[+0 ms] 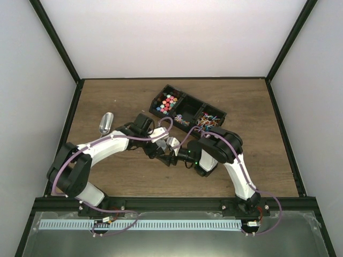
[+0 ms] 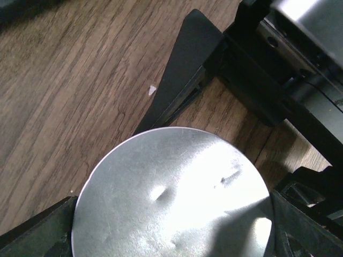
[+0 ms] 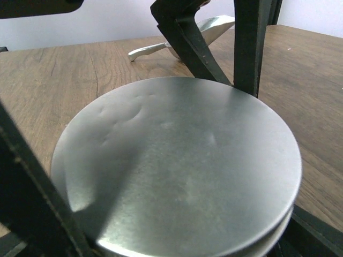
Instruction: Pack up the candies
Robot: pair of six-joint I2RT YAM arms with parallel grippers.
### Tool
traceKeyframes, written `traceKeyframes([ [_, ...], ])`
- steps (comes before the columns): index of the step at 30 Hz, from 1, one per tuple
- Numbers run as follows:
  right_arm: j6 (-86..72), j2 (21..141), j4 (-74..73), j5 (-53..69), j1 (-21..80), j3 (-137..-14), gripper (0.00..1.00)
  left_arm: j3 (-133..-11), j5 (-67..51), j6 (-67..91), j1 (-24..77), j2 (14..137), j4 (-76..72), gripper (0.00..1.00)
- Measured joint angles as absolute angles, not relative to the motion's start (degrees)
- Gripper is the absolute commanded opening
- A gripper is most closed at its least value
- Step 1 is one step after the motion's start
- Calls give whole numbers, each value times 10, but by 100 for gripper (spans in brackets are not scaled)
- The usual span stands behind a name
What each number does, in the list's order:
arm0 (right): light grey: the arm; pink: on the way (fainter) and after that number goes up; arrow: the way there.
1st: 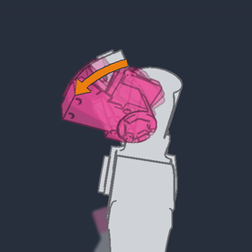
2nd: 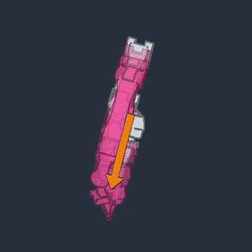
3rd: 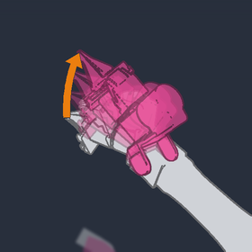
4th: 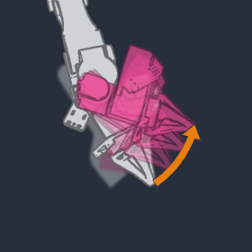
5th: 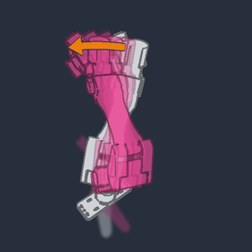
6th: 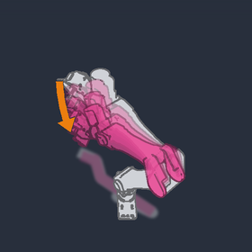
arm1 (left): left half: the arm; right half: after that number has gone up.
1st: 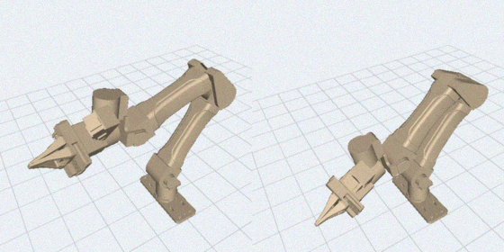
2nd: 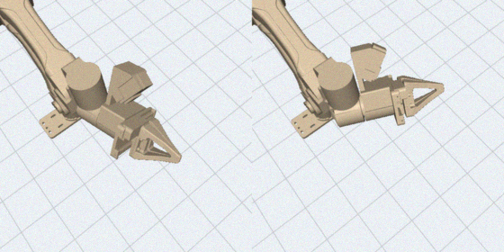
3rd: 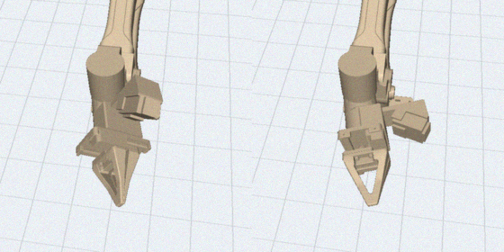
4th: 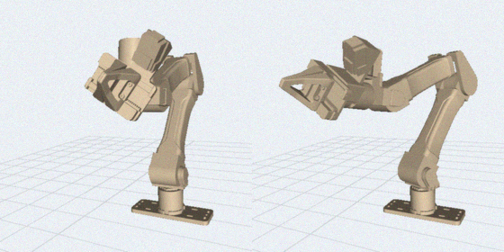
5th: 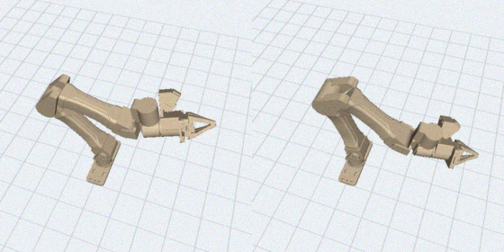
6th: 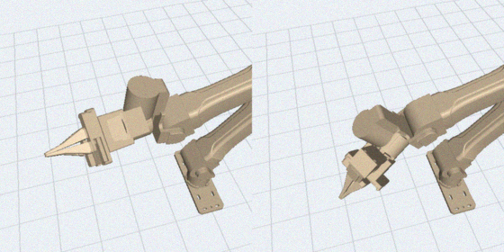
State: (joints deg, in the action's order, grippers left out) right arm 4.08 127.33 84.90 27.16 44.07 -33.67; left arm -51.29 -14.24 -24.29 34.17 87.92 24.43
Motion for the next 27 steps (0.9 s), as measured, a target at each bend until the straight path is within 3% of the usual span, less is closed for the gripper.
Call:
traceKeyframes([
  [19,58,1264,858,302,444,-307,43,-623,-222,-652,299,947,448,80],
  [22,56,1263,853,307,441,-298,56,-627,-227,-702,292,948,467,80],
  [27,56,1262,853,304,441,-300,88,-635,-240,-729,292,957,484,80],
])
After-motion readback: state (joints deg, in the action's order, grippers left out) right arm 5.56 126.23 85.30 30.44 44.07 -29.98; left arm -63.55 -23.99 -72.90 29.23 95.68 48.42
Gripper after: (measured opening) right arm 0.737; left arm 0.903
